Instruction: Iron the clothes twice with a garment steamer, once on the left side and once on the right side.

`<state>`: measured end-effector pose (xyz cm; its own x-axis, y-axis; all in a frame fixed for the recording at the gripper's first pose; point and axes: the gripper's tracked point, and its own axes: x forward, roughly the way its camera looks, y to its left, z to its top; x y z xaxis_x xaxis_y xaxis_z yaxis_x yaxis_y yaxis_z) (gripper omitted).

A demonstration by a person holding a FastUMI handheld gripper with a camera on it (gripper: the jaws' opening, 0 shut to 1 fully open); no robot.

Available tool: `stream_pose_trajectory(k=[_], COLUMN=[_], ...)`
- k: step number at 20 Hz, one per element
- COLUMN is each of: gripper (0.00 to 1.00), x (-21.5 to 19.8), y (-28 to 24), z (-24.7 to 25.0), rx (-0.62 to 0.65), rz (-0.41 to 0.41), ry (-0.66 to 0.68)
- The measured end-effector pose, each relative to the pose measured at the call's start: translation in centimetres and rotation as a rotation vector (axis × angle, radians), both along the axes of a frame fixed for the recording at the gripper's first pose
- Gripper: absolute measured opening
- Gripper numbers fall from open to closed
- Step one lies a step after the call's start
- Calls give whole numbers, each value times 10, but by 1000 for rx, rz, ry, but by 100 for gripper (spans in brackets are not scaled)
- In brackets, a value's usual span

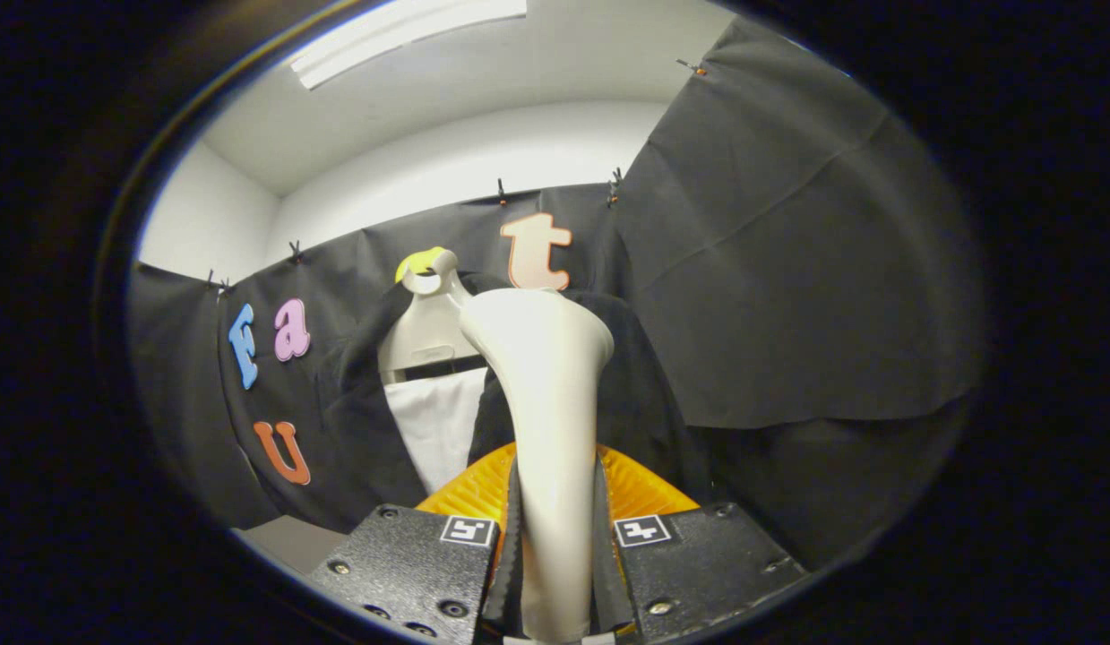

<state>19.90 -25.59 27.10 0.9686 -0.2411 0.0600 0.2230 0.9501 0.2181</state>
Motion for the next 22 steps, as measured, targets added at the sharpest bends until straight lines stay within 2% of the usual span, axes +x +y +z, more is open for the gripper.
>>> stream_pose_trajectory(k=[8,22], gripper=[35,35], x=[-8,-23], y=[5,13], z=[-46,-118], rx=[48,108], rz=[-4,-75], ry=[76,214])
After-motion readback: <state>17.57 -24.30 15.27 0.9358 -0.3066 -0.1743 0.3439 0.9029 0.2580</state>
